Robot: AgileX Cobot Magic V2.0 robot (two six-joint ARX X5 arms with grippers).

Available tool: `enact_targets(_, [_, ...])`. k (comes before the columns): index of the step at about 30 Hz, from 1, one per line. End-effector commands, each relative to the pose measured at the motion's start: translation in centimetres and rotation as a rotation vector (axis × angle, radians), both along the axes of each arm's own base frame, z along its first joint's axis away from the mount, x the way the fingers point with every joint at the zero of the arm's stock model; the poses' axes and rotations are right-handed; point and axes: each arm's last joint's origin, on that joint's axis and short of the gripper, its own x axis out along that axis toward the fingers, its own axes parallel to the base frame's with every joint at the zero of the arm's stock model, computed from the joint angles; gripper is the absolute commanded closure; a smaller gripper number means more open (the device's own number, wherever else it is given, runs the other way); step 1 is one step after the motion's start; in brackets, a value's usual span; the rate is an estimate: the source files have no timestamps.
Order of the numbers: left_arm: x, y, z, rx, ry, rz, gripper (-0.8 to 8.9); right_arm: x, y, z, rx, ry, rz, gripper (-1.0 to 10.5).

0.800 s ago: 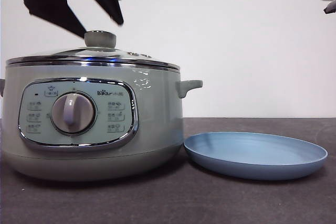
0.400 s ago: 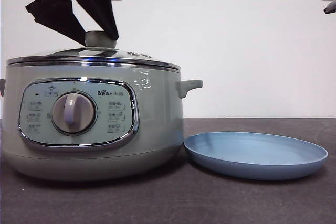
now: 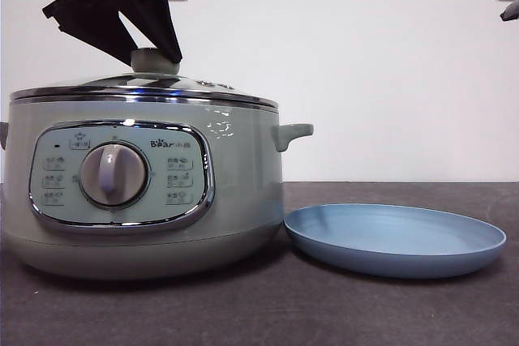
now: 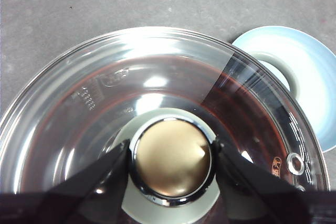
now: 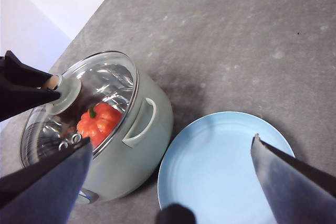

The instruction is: Take the pumpkin out from the steamer,put the pumpkin in the blue plate,close the lid

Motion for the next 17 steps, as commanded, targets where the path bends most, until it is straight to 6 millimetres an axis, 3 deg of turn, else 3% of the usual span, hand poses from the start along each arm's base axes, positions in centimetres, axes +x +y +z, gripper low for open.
enact_targets(1, [0.3, -0.2, -0.1, 0.015, -0.010, -0.013, 8.20, 0.0, 0.0, 0.1, 0.005, -0.001, -0.001, 4.4])
enact_targets(7, [0.5, -0.3, 2.1, -0.011, -0.072, -0.013, 8.20, 0.0, 0.0, 0.1, 0.007, -0.004, 0.003, 4.4])
enact_targets(17, [0.2, -0.1, 7.7, -0.043, -0.191, -0.032, 8.20, 0.2, 1.3, 0.5, 0.006, -0.060, 0.075, 4.4])
